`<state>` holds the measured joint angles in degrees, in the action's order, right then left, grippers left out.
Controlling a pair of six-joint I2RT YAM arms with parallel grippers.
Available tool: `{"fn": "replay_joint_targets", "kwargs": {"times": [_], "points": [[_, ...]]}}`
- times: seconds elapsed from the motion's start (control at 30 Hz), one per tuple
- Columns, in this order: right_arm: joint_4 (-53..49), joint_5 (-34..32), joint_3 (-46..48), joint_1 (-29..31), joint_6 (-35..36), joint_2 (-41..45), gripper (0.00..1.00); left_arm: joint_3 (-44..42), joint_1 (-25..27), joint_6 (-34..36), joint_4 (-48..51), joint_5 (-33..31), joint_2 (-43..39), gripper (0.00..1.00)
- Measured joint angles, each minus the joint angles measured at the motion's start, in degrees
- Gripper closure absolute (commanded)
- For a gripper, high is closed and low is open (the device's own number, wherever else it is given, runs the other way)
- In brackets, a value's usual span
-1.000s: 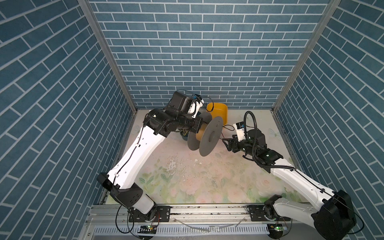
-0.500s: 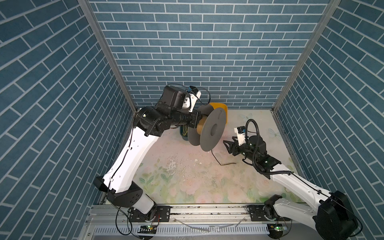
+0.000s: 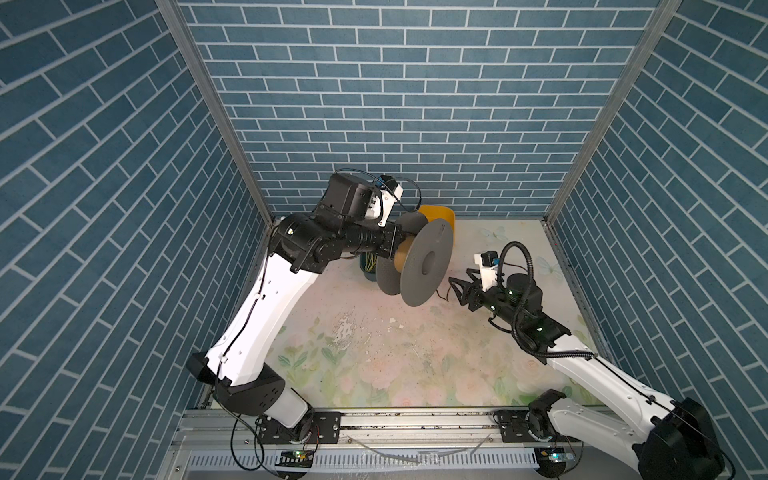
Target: Wrap the cables
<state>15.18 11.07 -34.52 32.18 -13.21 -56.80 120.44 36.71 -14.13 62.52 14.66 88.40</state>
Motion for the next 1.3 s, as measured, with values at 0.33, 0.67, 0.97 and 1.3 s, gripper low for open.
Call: {"fn": "replay_joint_targets", "kwargs": {"times": [0.33, 0.67, 0.97, 1.3], "points": [[5.5, 7.1, 0.3, 0.0, -0.5, -7.1, 0.33, -1.4, 0.0, -1.3, -1.5, 0.0, -0.8, 1.0], [13.3, 13.0, -0.7, 0.5, -5.0, -19.1, 0.41, -1.9, 0.0, -2.0, -2.2, 0.0, -1.0, 1.0], [3.7, -1.6, -0.8, 0.7, -4.7, -10.5, 0.36, -2.3, -0.4, -1.9, -2.3, 0.0, -1.2, 1.0], [-0.4, -2.4, 2.2, 0.8, -3.3, -0.6, 0.36, -3.2, -1.2, -2.0, -2.6, 0.0, -1.6, 1.0]]}}
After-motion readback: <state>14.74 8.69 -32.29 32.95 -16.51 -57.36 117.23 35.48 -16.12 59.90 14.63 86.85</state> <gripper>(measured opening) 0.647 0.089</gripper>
